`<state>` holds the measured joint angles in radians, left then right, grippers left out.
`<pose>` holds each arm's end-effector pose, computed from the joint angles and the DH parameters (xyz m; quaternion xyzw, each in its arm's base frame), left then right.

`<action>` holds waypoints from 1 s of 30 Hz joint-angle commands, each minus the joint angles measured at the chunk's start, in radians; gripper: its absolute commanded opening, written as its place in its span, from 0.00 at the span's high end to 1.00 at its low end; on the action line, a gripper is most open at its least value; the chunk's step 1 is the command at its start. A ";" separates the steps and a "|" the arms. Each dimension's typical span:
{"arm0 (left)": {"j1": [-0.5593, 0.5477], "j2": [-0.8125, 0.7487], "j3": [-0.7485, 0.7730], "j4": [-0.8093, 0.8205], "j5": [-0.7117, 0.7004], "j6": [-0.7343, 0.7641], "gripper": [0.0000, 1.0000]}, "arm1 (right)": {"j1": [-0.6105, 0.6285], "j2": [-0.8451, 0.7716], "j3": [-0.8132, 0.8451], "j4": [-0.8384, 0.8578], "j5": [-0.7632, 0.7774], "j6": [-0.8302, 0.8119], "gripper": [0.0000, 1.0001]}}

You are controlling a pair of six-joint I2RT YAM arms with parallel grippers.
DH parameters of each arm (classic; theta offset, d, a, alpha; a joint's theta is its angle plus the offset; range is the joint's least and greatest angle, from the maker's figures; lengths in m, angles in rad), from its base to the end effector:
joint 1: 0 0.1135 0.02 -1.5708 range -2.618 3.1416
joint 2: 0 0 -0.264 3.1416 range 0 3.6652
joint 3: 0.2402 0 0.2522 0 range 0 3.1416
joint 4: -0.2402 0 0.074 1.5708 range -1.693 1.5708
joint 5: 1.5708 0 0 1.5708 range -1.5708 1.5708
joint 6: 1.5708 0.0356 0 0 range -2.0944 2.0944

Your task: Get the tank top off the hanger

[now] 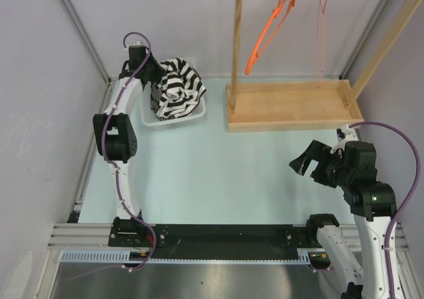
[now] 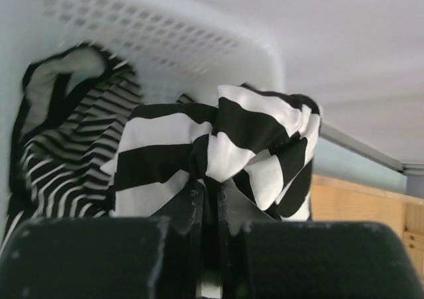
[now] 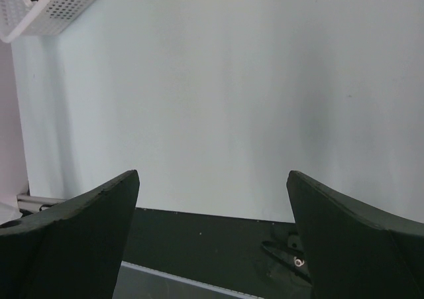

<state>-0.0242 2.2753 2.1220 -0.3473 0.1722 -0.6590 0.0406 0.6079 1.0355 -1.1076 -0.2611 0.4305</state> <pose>0.5376 -0.0191 0.2842 -0.2258 0.8279 -0.2399 0.4539 0.0852 0.0127 0.3523 0.1183 0.8887 0.2139 0.3879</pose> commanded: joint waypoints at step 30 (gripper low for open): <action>-0.940 -1.586 -1.683 0.344 -0.134 -0.074 0.01 | 0.771 0.201 -0.426 0.778 0.338 0.444 0.00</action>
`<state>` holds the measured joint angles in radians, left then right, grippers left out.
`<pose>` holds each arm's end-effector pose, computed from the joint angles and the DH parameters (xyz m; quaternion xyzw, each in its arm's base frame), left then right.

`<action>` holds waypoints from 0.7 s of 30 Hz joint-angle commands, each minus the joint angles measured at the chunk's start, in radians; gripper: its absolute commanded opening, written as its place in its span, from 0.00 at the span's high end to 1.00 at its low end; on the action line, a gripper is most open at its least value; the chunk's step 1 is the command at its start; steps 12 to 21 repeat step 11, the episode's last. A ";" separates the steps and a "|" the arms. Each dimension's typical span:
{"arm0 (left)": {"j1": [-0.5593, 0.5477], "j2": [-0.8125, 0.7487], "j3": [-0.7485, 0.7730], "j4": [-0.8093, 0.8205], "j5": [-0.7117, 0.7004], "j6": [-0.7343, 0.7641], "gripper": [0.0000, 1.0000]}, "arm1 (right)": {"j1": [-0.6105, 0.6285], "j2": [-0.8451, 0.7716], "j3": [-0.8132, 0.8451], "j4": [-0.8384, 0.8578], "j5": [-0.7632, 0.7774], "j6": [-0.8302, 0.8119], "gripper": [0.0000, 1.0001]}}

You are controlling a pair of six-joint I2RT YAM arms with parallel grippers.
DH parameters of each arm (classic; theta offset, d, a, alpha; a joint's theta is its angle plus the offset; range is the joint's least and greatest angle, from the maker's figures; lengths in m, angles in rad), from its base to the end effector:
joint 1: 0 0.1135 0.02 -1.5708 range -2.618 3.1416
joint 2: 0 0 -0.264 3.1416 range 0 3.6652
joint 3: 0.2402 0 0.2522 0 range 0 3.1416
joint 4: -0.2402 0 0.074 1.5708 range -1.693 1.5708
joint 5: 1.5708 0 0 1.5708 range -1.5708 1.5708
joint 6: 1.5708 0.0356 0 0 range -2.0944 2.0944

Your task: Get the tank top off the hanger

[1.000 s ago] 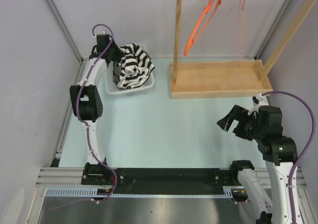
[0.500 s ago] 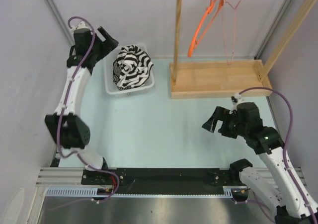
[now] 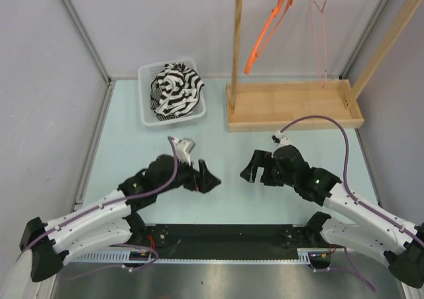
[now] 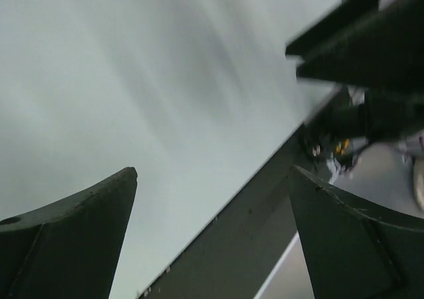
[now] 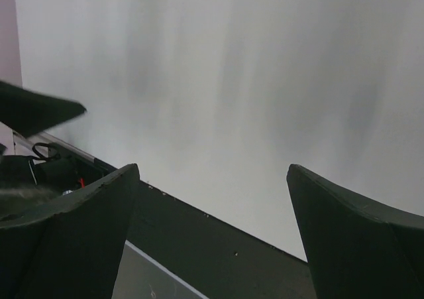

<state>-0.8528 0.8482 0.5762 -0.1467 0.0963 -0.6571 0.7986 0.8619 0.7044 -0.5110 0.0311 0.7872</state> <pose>0.1273 -0.1510 0.2590 0.1079 0.8311 -0.4022 0.3686 0.1302 0.1321 0.2668 0.0017 0.8999 0.3007 0.3159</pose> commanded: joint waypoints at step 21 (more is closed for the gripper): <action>-0.158 -0.883 -0.543 0.085 -0.027 -0.194 0.01 | 0.016 -0.562 -0.576 0.413 0.138 0.360 0.00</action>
